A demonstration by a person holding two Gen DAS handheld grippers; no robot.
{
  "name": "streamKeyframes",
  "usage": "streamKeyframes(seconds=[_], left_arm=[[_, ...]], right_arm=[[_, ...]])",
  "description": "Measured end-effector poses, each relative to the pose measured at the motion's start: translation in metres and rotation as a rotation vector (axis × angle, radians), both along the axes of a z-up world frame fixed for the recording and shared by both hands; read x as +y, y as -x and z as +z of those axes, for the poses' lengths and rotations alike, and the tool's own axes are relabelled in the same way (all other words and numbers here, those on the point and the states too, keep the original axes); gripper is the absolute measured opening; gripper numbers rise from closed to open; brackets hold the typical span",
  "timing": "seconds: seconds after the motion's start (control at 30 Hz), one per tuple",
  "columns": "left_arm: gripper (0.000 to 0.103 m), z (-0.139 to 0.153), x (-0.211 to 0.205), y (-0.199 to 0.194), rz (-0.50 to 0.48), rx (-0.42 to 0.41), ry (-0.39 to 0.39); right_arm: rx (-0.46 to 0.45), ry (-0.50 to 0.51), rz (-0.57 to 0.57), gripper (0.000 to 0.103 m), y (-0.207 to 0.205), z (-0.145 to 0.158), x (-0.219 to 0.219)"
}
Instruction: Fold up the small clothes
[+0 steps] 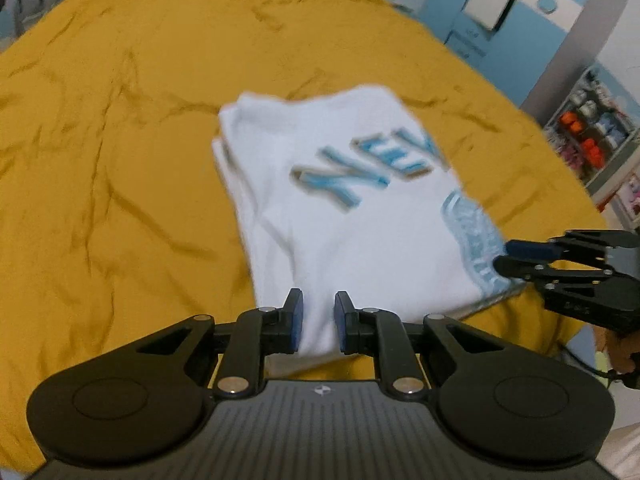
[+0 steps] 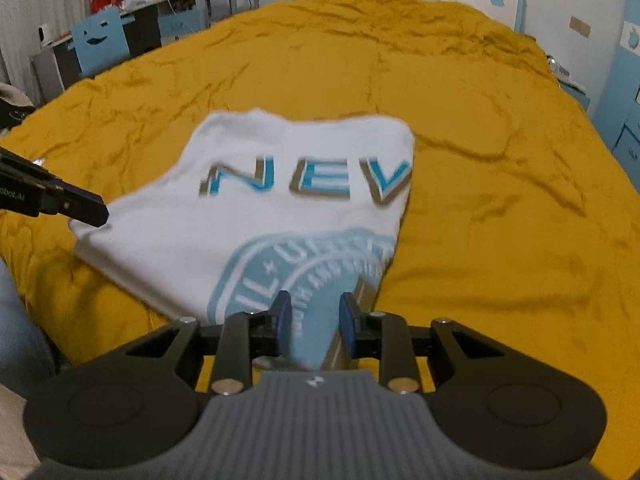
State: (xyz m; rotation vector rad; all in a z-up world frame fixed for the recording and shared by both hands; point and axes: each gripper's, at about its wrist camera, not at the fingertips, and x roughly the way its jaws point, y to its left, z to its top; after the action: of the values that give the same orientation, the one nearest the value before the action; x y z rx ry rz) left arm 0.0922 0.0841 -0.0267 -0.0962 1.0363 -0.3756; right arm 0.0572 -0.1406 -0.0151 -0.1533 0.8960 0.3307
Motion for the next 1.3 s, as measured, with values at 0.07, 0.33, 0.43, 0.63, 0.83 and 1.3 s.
streamKeyframes(seconds=[0.07,0.33,0.43,0.63,0.83,1.3], left_arm=[[0.019,-0.01,0.0,0.004,0.002,0.014,-0.004],[0.021,-0.053,-0.002,0.013,0.0,0.006,-0.038],[0.021,-0.061,0.001,0.014,0.011,-0.001,-0.022],[0.021,-0.05,0.0,0.018,0.01,-0.035,-0.03],[0.032,-0.017,0.0,0.031,0.012,-0.145,-0.025],[0.099,0.061,-0.031,0.072,0.06,-0.614,-0.104]], right_arm=[[0.006,0.004,-0.003,0.022,0.007,-0.009,-0.001],[0.005,-0.01,-0.022,0.022,0.02,-0.053,-0.007],[-0.015,-0.017,-0.023,0.022,0.022,-0.068,-0.01],[-0.004,-0.04,-0.037,0.022,0.018,-0.064,-0.013],[0.001,-0.058,-0.035,0.036,0.017,-0.033,-0.009],[-0.267,-0.136,-0.025,0.08,0.056,0.057,0.011]])
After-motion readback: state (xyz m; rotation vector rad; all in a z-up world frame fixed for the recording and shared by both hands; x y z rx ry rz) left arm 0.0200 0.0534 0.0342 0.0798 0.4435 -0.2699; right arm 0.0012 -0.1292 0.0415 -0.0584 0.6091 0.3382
